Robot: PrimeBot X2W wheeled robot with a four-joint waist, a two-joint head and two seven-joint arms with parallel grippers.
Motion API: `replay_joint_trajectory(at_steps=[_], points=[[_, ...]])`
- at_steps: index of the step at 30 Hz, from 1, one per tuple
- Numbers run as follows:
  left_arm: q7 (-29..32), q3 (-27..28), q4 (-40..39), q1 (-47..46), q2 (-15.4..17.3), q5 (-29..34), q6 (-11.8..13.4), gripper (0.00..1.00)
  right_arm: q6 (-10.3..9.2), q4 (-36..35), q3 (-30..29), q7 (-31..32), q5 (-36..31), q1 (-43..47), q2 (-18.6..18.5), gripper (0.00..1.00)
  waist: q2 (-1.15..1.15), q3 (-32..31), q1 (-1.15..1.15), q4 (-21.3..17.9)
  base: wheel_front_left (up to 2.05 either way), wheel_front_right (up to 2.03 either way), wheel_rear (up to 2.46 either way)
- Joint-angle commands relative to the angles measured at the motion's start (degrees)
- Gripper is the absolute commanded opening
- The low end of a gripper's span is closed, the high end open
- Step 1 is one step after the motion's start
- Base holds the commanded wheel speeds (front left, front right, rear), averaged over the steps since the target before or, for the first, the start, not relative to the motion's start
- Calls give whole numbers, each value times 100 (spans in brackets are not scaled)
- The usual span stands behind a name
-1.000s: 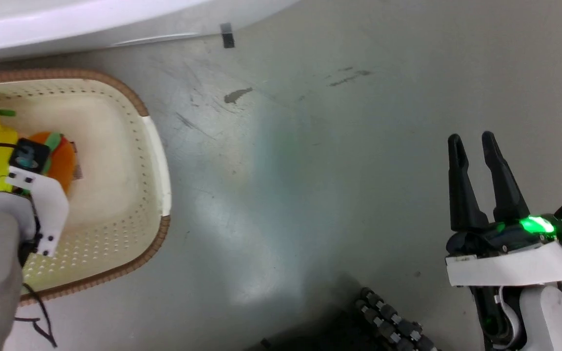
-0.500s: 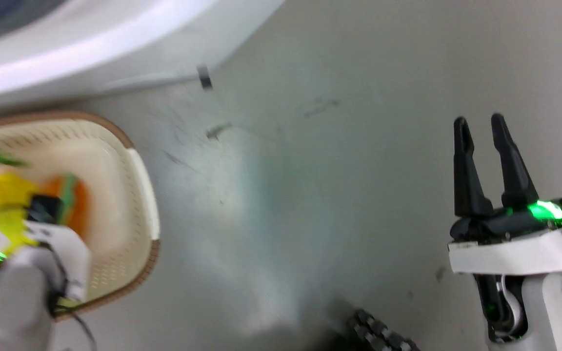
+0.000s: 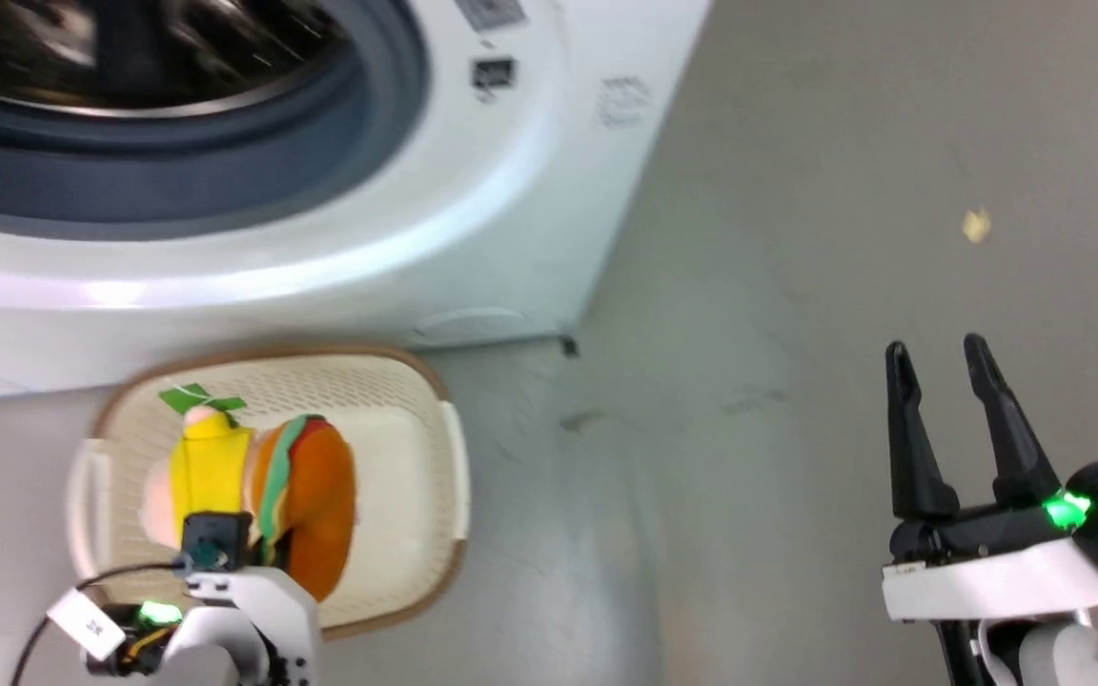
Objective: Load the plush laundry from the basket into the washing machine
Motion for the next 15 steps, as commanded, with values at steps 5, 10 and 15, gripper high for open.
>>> replay_joint_trajectory(at_steps=[5,10,15], points=[[-119,149,-952,467,-123,29,57,0,-4,25,-23,-26,-131,196,0,100,0,-757,1,653,0,0,0],[-122,472,-2349,1044,-122,188,199,0,-4,39,-38,-26,-159,245,0,100,0,-867,1,754,0,0,0],[-123,889,-3791,1277,-258,319,304,0,-4,-20,-89,-26,-209,222,0,100,0,-726,1,842,0,0,0]])
